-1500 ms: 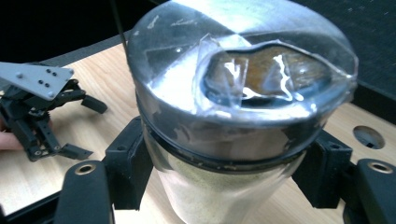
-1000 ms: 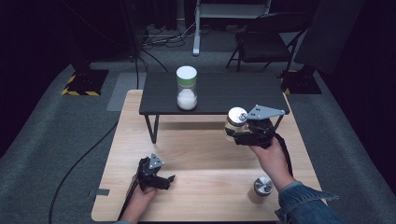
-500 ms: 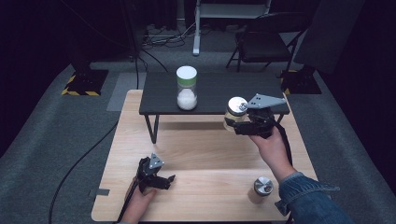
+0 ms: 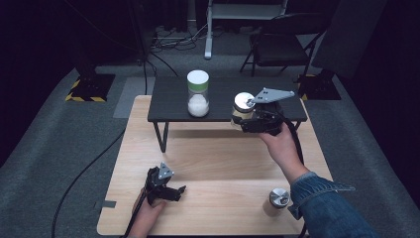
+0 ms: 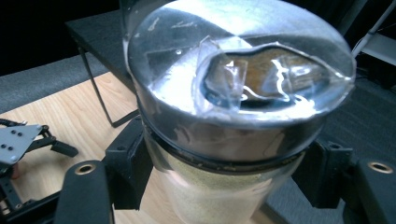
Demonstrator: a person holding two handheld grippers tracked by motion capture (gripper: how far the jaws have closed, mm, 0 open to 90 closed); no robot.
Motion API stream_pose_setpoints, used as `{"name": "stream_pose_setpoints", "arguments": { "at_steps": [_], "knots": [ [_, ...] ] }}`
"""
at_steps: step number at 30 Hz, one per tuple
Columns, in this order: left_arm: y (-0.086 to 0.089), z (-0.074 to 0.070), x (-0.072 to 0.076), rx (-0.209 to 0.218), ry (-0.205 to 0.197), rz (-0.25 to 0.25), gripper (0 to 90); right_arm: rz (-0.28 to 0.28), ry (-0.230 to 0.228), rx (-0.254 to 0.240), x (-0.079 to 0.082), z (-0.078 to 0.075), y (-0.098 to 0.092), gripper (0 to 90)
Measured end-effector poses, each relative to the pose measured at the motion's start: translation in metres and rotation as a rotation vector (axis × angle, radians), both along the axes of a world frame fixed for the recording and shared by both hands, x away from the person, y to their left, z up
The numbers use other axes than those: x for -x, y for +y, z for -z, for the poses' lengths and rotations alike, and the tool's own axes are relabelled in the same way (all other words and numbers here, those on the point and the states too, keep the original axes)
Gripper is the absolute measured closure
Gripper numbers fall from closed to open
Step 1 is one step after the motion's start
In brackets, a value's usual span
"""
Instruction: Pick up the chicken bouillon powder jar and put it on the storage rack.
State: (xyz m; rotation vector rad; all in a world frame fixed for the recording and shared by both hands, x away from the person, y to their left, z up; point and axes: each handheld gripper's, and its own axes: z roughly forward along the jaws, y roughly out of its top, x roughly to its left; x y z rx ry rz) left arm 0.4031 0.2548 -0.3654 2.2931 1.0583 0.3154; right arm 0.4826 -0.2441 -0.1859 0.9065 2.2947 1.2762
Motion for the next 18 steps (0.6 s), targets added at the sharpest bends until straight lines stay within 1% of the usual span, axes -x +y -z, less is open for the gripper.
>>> {"name": "stream_pose_setpoints", "arguments": {
  "at_steps": [7, 18],
  "knots": [
    [0.000, 0.000, 0.000, -0.001, -0.001, 0.000, 2.5, 0.013, 0.005, -0.004, -0.013, -0.005, 0.004, 30.0],
    [0.000, 0.000, 0.000, 0.000, -0.001, 0.000, 2.4, 0.023, 0.010, -0.004, -0.027, -0.005, 0.009, 30.0]
  ]
}}
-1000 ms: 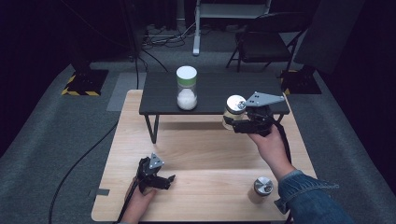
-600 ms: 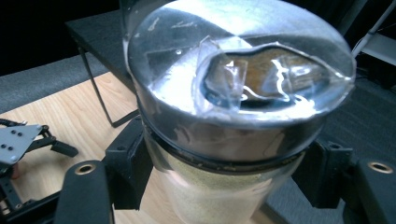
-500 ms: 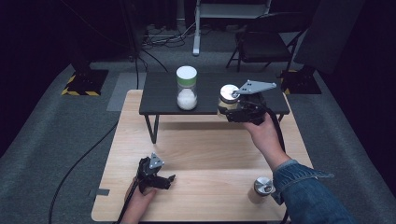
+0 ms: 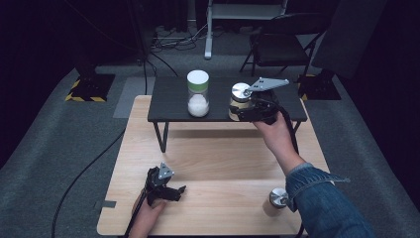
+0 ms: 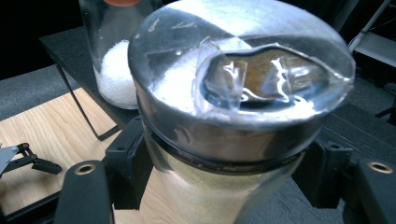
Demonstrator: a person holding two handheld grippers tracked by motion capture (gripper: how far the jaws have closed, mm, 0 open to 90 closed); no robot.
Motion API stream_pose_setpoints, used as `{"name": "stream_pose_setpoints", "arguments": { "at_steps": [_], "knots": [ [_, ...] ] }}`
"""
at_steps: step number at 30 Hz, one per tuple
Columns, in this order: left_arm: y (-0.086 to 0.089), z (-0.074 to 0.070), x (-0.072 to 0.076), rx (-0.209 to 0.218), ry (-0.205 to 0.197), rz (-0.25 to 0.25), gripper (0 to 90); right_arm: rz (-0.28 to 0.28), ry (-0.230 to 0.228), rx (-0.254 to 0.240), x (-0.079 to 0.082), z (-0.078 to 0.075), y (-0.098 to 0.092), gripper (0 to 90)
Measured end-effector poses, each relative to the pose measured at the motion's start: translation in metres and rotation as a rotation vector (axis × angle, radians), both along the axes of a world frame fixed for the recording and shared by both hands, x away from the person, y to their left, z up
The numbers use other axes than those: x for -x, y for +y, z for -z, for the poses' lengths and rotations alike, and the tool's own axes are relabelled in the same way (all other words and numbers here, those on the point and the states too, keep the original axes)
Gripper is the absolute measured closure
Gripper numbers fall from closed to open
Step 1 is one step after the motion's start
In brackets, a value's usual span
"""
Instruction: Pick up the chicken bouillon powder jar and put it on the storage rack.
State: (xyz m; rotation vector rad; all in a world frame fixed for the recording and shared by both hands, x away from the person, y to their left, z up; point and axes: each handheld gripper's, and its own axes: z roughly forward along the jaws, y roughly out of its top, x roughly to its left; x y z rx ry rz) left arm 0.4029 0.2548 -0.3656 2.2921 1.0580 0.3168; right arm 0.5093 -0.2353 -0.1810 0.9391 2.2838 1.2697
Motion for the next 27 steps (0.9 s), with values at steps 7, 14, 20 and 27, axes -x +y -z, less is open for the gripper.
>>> {"name": "stream_pose_setpoints", "arguments": {
  "at_steps": [7, 14, 20, 27],
  "knots": [
    [0.000, 0.000, 0.000, 0.002, 0.001, -0.002, 2.4, 0.009, 0.003, -0.006, -0.011, 0.002, 0.003, 30.0],
    [0.000, 0.000, 0.000, 0.002, 0.001, -0.002, 2.4, 0.020, 0.013, 0.010, -0.021, 0.007, 0.010, 30.0],
    [0.000, 0.000, 0.000, 0.002, 0.001, -0.003, 2.4, 0.029, 0.023, 0.003, -0.026, 0.011, 0.013, 30.0],
    [0.000, 0.000, 0.000, 0.000, -0.001, -0.001, 2.4, 0.028, 0.042, -0.013, -0.031, 0.012, 0.010, 29.6]
  ]
}}
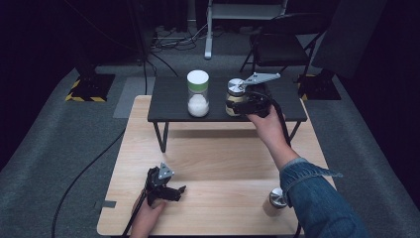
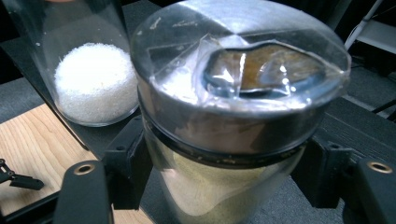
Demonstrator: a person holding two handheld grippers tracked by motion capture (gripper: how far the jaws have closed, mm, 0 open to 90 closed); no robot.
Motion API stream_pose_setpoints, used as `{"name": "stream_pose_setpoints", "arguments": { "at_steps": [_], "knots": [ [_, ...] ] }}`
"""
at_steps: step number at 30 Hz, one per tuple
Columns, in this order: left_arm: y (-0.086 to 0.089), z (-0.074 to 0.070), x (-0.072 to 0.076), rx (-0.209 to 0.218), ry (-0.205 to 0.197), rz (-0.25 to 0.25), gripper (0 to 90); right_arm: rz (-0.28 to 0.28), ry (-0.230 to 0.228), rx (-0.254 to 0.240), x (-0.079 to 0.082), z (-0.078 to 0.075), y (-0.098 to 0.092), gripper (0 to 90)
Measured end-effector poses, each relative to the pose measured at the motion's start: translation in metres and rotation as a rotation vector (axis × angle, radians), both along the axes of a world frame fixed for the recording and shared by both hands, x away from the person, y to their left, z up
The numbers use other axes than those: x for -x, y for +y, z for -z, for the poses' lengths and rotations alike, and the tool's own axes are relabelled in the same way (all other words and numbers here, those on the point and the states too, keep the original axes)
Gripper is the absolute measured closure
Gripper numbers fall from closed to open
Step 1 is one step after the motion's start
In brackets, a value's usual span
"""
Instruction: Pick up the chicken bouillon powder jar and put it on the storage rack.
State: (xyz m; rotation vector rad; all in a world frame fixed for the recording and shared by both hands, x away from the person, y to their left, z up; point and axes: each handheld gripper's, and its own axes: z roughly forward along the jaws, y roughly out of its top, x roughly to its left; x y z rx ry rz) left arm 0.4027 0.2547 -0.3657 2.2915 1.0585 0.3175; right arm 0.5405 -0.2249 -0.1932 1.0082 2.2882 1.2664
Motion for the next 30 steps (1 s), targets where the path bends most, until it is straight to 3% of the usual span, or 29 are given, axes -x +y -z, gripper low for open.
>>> {"name": "stream_pose_setpoints", "arguments": {
  "at_steps": [11, 30],
  "knots": [
    [0.000, 0.000, 0.000, 0.001, 0.000, -0.002, 2.4, 0.011, -0.006, -0.017, 0.004, 0.002, -0.002, 10.7],
    [-0.002, 0.000, 0.000, -0.004, 0.004, -0.007, 1.3, -0.003, -0.035, -0.062, 0.035, 0.007, -0.032, 6.2]
  ]
}}
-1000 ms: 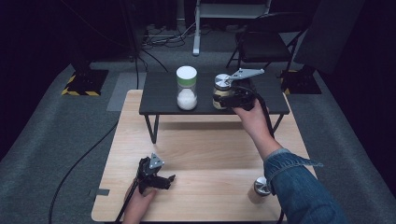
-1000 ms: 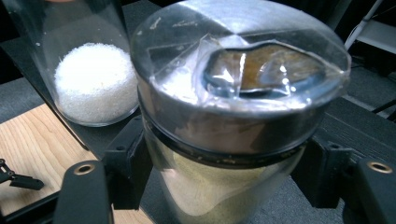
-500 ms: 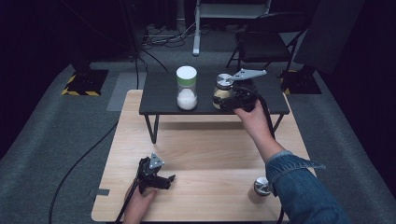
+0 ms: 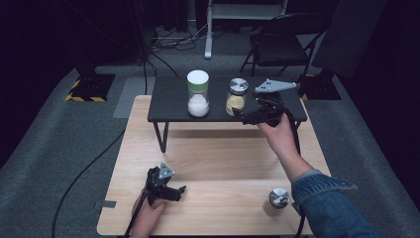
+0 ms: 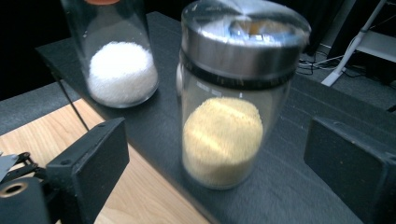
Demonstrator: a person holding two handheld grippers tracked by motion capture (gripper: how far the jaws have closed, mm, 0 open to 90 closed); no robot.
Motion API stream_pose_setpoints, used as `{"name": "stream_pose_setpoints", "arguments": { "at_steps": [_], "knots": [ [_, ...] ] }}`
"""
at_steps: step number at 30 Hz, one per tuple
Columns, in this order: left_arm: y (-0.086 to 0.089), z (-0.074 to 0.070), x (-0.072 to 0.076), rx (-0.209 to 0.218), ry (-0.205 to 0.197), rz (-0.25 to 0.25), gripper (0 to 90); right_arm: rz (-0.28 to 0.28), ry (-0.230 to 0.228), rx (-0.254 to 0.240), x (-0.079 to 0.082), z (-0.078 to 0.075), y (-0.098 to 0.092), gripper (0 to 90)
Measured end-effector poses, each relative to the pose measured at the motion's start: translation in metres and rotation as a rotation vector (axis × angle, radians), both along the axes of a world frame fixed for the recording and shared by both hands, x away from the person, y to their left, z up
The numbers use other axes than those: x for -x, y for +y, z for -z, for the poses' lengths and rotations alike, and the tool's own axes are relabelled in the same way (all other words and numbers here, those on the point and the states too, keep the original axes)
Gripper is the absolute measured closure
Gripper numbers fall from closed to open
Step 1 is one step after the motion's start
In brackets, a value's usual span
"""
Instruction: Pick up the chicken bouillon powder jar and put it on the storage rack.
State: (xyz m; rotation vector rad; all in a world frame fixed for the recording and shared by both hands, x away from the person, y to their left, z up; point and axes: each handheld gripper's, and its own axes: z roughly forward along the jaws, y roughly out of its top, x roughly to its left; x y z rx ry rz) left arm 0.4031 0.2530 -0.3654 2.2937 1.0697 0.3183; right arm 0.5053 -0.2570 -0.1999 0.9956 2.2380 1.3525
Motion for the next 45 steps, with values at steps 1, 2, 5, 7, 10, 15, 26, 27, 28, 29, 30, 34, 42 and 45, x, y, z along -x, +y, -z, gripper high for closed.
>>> {"name": "stream_pose_setpoints", "arguments": {
  "at_steps": [1, 2, 5, 7, 10, 15, 26, 27, 28, 29, 30, 34, 42, 45],
  "knots": [
    [0.000, 0.000, 0.000, -0.001, 0.002, -0.002, 0.9, 0.001, 0.000, 0.002, 0.002, 0.001, -0.002, 6.3],
    [0.000, 0.000, 0.000, -0.001, 0.002, -0.002, 0.8, 0.002, 0.001, 0.005, 0.004, 0.001, -0.003, 6.2],
    [0.000, 0.000, 0.000, -0.002, 0.002, -0.002, 0.8, 0.010, 0.006, -0.007, 0.010, 0.004, -0.011, 6.2],
    [0.000, 0.000, 0.000, -0.002, 0.002, -0.002, 0.8, 0.011, 0.006, -0.011, 0.015, 0.005, -0.016, 6.2],
    [0.000, 0.000, 0.000, -0.002, 0.001, -0.002, 0.5, 0.013, 0.004, 0.003, 0.022, 0.006, -0.020, 6.2],
    [-0.001, 0.000, 0.001, -0.003, 0.000, -0.009, 0.4, 0.010, -0.002, 0.005, 0.034, 0.010, -0.031, 6.2],
    [-0.001, 0.000, 0.002, -0.005, -0.001, -0.011, 0.3, 0.019, -0.008, -0.013, 0.058, 0.028, -0.058, 5.8],
    [-0.001, 0.000, 0.002, -0.004, 0.000, -0.012, 0.3, 0.020, -0.008, -0.016, 0.059, 0.029, -0.060, 5.8],
    [-0.001, 0.000, 0.002, -0.005, -0.001, -0.011, 0.3, 0.020, -0.007, -0.020, 0.061, 0.031, -0.063, 5.7],
    [-0.001, 0.000, 0.002, -0.005, -0.001, -0.011, 0.3, 0.022, -0.006, -0.021, 0.062, 0.033, -0.065, 5.6],
    [-0.001, 0.000, 0.002, -0.005, -0.001, -0.011, 0.3, 0.025, -0.007, -0.018, 0.064, 0.034, -0.066, 5.5],
    [-0.001, 0.000, 0.002, -0.005, -0.001, -0.012, 0.3, 0.032, -0.003, -0.008, 0.069, 0.040, -0.072, 5.0],
    [-0.001, 0.000, 0.002, -0.005, -0.001, -0.012, 0.3, 0.043, 0.013, 0.003, 0.078, 0.053, -0.084, 4.7],
    [-0.001, 0.000, 0.002, -0.004, -0.002, -0.011, 0.3, 0.053, 0.022, 0.000, 0.081, 0.058, -0.090, 4.7]
  ]
}}
